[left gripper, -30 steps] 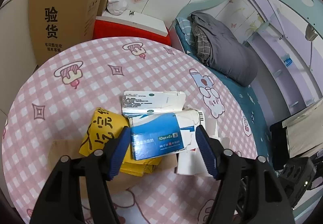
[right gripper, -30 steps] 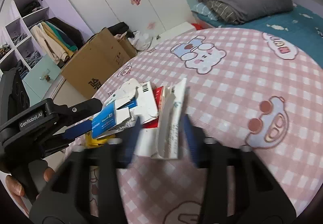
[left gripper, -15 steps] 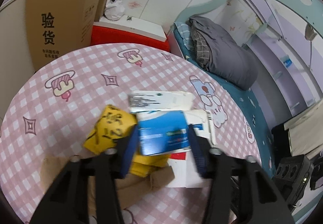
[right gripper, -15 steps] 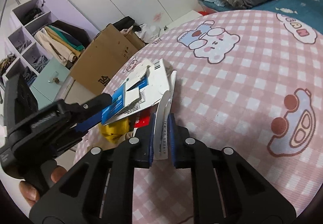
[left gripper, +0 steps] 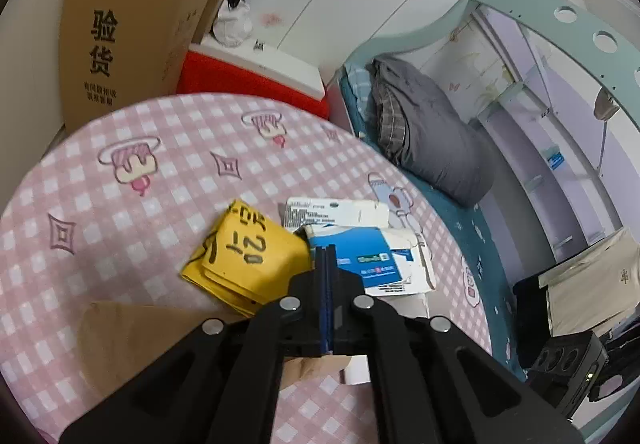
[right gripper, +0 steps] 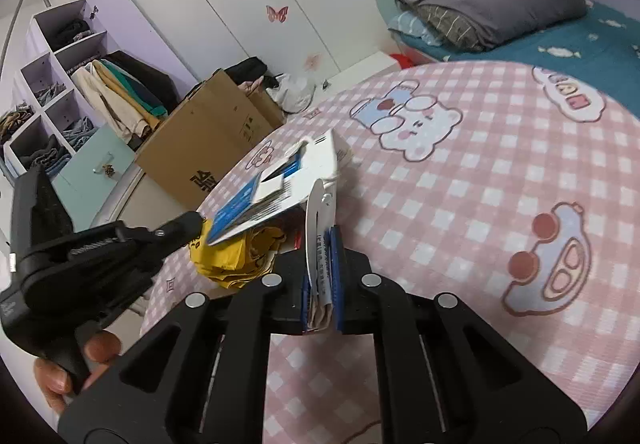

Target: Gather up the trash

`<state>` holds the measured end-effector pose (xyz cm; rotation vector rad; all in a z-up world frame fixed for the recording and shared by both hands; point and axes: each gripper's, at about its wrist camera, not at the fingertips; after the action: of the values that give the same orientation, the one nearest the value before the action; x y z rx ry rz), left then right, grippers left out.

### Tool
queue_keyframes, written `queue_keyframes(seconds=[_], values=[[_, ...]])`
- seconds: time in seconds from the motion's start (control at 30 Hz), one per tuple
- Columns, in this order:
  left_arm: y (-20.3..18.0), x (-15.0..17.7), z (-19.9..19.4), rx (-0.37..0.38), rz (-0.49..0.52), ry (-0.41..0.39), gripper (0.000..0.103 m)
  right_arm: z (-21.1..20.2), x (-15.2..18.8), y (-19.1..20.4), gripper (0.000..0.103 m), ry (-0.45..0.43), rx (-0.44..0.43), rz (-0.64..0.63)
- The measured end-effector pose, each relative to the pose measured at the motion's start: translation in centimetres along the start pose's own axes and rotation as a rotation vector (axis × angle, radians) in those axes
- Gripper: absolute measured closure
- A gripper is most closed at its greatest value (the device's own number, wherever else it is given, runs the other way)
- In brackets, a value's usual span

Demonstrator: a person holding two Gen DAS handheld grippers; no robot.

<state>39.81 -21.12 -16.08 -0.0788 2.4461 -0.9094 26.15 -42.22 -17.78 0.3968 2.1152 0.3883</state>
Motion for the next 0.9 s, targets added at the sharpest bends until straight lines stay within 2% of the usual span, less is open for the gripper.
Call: queue_keyframes(seconds=[0.2, 0.27, 0.3, 0.37, 0.47, 0.5, 0.53, 0.57, 0.63, 0.67, 0.83, 0.9], values=[[-0.4, 0.2, -0.8, 0.018, -0.004, 0.008, 0.103, -1.5, -0.2, -0.8, 0.094, -0.03, 0.02, 0.018], [-0.3, 0.4, -0.4, 0.029, -0.011, 0.044, 0.103, -1.8, -0.3, -0.6, 0.094, -0.035, 0.039, 0.004], [-0.3, 0.6, 0.0, 0.019, -0.026, 0.06, 0.103, -2.1, -0.3, -0.8, 0.094, -0.038, 0.046, 0.002], [-0.4, 1.0, 0.0, 0.002, -0.031, 0.04, 0.103, -2.4, -0.5, -1.1, 0.094, -0.042, 0.06, -0.002], [-0.6, 1.2, 0.3, 0.042, -0.048, 0.084, 0.1, -3.2, -0.5, -1.9, 0.094, -0.059, 0.084, 0.0], [-0.8, 1.3, 0.2, 0.039, -0.052, 0.073, 0.097, -3.4, -0.6, -2.0, 0.094, -0.062, 0.088, -0.001], [-1.0, 1.3, 0.1, 0.043, -0.055, 0.067, 0.085, -3.5, -0.6, -2.2, 0.094, -0.067, 0.091, -0.002], [-1.1, 1.3, 0.1, 0.057, -0.068, 0.059, 0.064, -3.6, -0.7, -2.2, 0.094, -0.07, 0.095, -0.004], [-1.4, 1.5, -0.1, 0.068, -0.092, 0.023, 0.05, -3.4, -0.9, -2.2, 0.094, -0.067, 0.099, -0.013], [-1.6, 1.5, 0.0, 0.066, -0.095, 0.011, 0.049, -3.4, -0.9, -2.2, 0.094, -0.067, 0.1, -0.016], [-2.2, 2.4, 1.3, 0.065, -0.134, 0.072, 0.049, -3.9, -1.1, -2.6, 0.094, -0.081, 0.119, -0.04], [-2.6, 3.3, 0.8, 0.064, -0.138, 0.055, 0.049, -4.3, -1.0, -3.0, 0.094, -0.089, 0.131, -0.045]])
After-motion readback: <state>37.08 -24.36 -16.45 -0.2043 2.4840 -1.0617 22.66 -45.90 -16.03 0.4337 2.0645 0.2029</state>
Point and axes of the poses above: each gripper's, at about its wrist camera, not at the fingertips, and z roughly the way its jaws point, y to its left, x to its underside, and after that the axes turned 10 degrees about -z, right-handed
